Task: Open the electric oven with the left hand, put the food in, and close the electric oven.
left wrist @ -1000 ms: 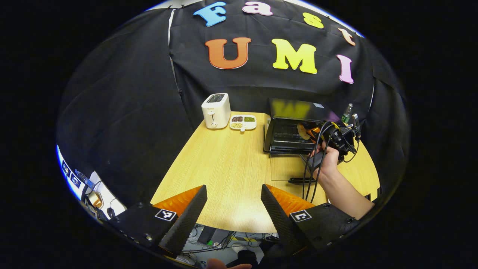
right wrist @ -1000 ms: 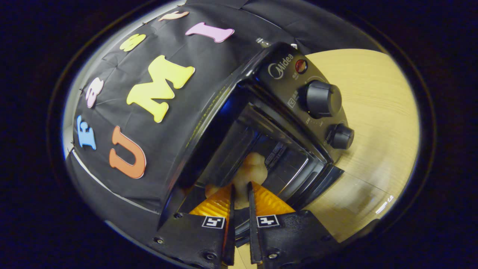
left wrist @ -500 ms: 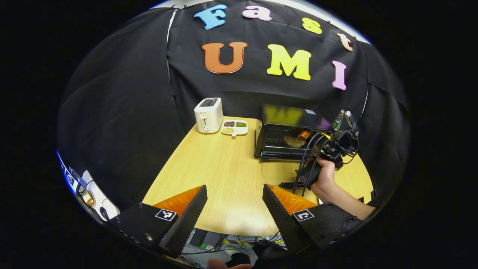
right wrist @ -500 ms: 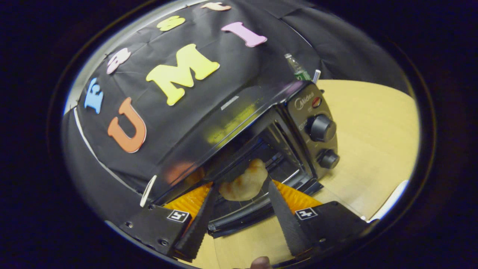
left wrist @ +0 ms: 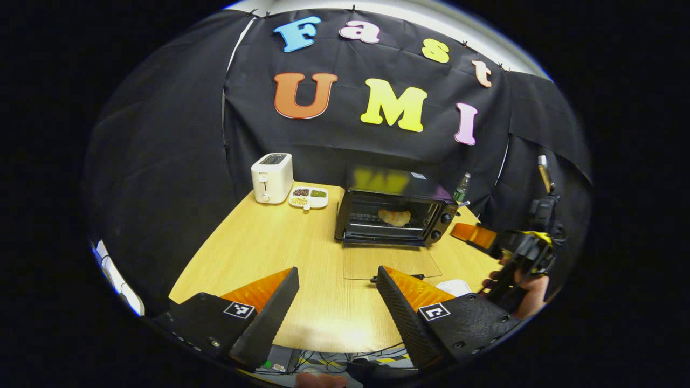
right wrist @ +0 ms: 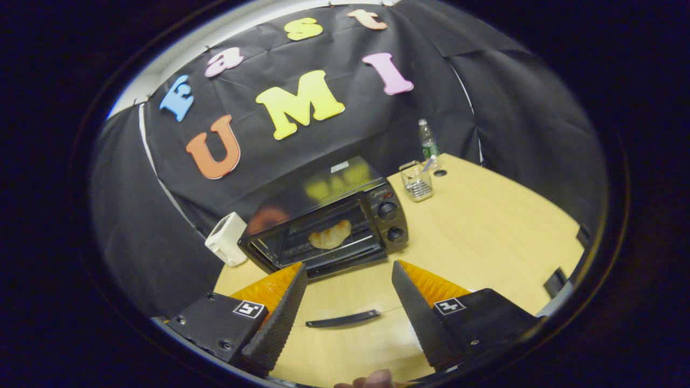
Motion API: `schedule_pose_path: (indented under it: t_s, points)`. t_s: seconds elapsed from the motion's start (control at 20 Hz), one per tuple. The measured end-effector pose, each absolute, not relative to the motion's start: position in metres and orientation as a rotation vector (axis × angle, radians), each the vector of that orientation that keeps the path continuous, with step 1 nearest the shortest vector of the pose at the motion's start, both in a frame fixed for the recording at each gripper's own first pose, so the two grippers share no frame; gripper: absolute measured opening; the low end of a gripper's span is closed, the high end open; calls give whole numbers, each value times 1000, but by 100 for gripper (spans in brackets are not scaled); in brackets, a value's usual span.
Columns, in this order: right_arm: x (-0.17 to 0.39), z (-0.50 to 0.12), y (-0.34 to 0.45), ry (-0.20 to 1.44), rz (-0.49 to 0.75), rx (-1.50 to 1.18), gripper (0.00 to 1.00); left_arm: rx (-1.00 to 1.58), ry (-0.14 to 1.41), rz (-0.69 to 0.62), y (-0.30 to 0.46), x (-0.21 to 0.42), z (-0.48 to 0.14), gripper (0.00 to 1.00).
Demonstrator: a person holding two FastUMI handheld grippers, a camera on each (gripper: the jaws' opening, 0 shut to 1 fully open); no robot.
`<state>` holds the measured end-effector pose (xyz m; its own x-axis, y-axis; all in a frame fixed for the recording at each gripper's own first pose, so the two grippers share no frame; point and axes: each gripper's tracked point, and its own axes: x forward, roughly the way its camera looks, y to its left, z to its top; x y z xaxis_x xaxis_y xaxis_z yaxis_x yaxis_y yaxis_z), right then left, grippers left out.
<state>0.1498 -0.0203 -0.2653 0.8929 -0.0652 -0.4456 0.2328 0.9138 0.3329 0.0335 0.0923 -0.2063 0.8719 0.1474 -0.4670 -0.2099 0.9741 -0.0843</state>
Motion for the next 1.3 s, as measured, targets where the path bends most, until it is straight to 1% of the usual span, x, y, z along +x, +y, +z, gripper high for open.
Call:
schedule_pose_path:
  t_s: [0.15,0.25,0.35,0.55,0.6,0.7,0.75,1.0,1.25,1.3]
  points:
    - [104,-245,-48,433,-184,314,94,-139,464,136,63,48,-230,94]
    - [79,-238,-65,437,-211,290,99,-161,486,110,42,55,-253,95]
    - [59,-238,-85,448,-251,275,95,-167,518,77,19,63,-279,95]
    - [37,-247,-115,489,-302,269,95,-162,591,47,-12,82,-335,95]
    - [31,-252,-125,511,-316,255,99,-165,608,47,-11,90,-351,95]
    - [19,-255,-141,544,-333,224,96,-164,651,57,-19,100,-379,95]
    - [14,-255,-149,553,-344,208,96,-163,672,56,-24,106,-392,95]
    - [5,-257,-173,590,-385,238,96,-129,724,57,-29,136,-429,95]
    - [10,-256,-180,595,-384,273,96,-83,731,81,-26,160,-437,95]
    - [12,-258,-176,606,-375,298,99,-75,744,85,-26,162,-438,94]
